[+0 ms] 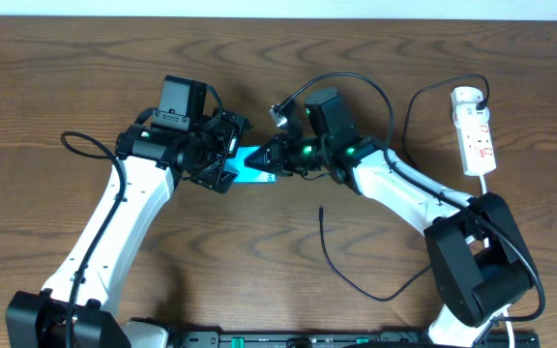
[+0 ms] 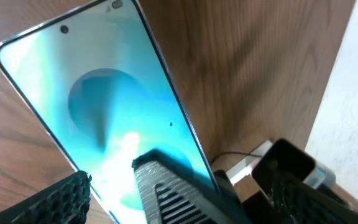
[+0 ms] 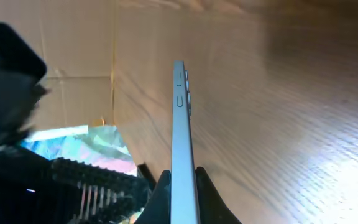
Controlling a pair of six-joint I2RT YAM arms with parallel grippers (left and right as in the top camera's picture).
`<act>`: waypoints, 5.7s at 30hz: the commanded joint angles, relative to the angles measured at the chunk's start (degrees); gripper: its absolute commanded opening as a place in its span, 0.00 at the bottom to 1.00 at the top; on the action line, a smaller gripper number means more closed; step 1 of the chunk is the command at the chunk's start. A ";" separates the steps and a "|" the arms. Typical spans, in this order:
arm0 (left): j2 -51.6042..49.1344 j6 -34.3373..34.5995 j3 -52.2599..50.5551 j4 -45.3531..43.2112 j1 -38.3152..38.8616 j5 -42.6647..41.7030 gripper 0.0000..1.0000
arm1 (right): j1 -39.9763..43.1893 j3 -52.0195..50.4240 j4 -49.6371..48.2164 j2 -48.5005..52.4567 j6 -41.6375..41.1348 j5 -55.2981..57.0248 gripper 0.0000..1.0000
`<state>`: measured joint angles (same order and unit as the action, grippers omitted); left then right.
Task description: Plug charger to phone and switch on socket
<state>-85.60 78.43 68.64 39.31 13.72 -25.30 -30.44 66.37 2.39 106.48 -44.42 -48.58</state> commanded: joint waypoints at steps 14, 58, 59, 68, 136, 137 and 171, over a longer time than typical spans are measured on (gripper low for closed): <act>0.72 -11.34 -0.07 -5.01 -3.43 -8.37 0.93 | 11.65 0.44 2.32 -0.17 -25.88 7.06 0.02; 0.66 11.82 -0.07 -20.83 -3.43 2.91 0.71 | 2.58 0.44 -34.82 -0.20 -57.99 -3.93 0.02; 0.66 12.52 -0.07 -21.86 -3.43 3.37 0.71 | 2.47 0.44 -34.82 -0.20 -58.49 -3.98 0.02; 0.66 12.96 -0.07 -26.86 -3.43 5.25 0.71 | 2.25 0.44 -39.93 -0.20 -64.83 -1.68 0.02; 0.66 4.07 -0.07 -32.98 -3.41 0.24 0.07 | 1.95 0.44 -48.26 -0.17 -72.98 1.53 0.14; 0.66 4.07 -0.07 -32.98 -3.41 0.24 0.07 | 1.95 0.44 -48.28 -0.20 -72.98 1.55 0.19; 0.66 -3.76 -0.07 -25.14 -19.50 -13.49 0.07 | 5.53 0.44 -36.50 -0.17 -55.69 -2.45 0.99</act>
<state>-85.38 77.17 68.62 13.67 -4.89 -34.65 -25.91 66.26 -35.73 106.50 -105.32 -49.60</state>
